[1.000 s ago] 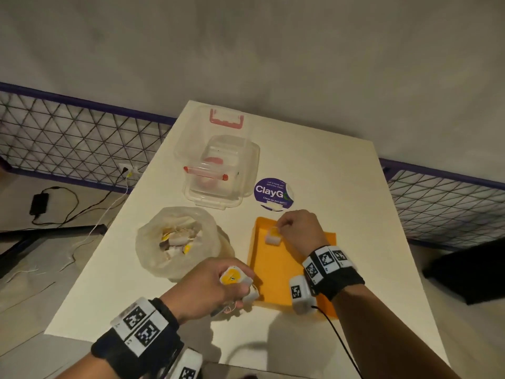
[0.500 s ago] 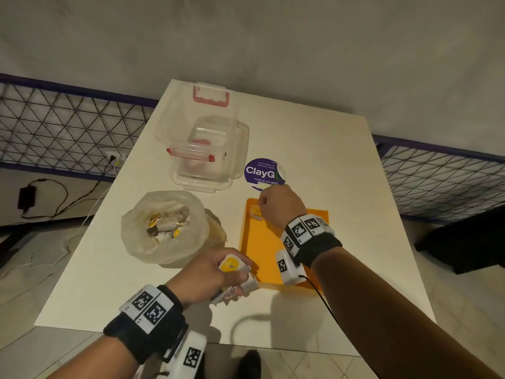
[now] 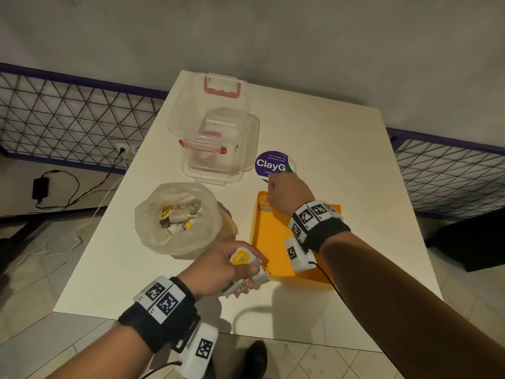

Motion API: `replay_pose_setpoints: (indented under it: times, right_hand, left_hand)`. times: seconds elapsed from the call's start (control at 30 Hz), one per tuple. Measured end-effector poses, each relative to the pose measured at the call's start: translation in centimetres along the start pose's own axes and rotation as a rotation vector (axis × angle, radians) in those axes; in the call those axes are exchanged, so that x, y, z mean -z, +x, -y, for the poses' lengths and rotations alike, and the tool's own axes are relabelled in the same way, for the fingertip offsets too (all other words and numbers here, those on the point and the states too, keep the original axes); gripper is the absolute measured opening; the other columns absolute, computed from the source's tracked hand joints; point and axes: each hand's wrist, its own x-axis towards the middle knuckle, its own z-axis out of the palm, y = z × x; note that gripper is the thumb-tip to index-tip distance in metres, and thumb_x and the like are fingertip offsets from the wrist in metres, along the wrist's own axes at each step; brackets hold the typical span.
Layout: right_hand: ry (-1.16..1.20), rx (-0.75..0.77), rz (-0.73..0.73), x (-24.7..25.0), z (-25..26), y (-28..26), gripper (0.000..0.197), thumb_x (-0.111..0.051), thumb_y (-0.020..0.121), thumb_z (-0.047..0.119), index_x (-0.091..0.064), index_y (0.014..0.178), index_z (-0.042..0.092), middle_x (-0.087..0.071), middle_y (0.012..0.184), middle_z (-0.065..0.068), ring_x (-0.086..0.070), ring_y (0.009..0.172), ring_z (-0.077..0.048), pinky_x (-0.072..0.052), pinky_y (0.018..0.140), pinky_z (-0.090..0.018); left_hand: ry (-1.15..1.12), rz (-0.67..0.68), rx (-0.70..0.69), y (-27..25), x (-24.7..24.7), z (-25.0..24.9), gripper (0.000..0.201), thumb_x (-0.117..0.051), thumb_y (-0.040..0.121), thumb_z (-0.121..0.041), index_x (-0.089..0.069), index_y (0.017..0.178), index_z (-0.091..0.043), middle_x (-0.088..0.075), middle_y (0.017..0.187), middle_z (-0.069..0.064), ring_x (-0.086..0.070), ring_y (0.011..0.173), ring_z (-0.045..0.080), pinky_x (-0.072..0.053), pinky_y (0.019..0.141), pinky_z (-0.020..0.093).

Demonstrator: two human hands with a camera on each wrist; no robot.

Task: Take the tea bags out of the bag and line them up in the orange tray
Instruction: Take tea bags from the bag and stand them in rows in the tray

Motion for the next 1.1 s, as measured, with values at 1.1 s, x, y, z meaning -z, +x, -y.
replay_pose_setpoints:
  times: [1.1]
  right_hand:
    - [0.361,0.2,0.155,3.5,-1.3,-4.6,0.01,-0.076,0.081,0.021,-0.072,0.089,0.017,-0.069,0.084,0.005,-0.058,0.07,0.001,-0.042,0.065,-0.014]
  left_hand:
    - [-0.464,-0.117,-0.002,1.4,0.4,0.2,0.038,-0.073,0.084,-0.007,-0.058,0.118,-0.004,-0.063,0.096,0.024,-0.068,0.08,0.036,-0.054,0.069,0.039]
